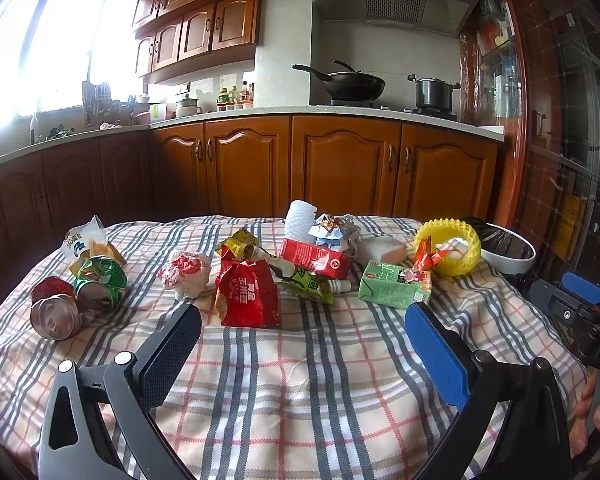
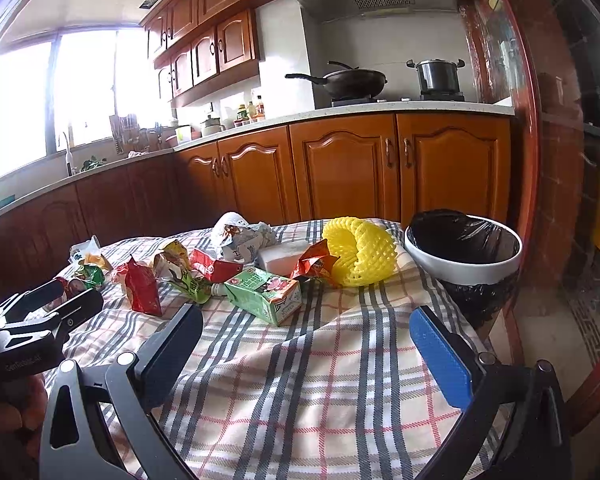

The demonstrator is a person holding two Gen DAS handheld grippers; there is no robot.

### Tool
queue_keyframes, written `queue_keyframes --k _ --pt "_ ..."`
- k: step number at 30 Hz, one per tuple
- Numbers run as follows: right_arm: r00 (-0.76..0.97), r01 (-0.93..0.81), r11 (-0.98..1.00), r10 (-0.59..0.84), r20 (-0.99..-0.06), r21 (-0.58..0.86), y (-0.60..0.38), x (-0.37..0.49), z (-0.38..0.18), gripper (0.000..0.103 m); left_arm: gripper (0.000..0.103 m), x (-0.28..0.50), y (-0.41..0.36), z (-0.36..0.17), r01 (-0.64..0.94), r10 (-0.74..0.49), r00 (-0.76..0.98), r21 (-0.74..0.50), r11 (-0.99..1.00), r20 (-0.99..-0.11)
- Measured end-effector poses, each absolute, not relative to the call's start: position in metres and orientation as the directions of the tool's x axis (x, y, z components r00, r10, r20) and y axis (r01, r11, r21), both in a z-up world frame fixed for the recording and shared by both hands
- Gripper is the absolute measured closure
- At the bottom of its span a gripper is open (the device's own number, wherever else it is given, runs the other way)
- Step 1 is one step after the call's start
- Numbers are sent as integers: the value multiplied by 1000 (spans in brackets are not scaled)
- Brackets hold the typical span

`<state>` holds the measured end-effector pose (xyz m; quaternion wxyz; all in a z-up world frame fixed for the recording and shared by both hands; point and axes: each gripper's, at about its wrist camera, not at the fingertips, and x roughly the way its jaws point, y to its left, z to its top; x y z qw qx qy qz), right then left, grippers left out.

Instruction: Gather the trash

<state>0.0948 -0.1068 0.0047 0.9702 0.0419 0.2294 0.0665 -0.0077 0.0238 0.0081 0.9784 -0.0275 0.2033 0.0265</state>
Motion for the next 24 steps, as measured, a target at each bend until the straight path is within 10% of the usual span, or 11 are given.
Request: queue_keyframes --k 24 --pt "890 -118 985 161 -427 124 -106 94 11 0 1 -9 18 6 -67 44 916 -45 997 -400"
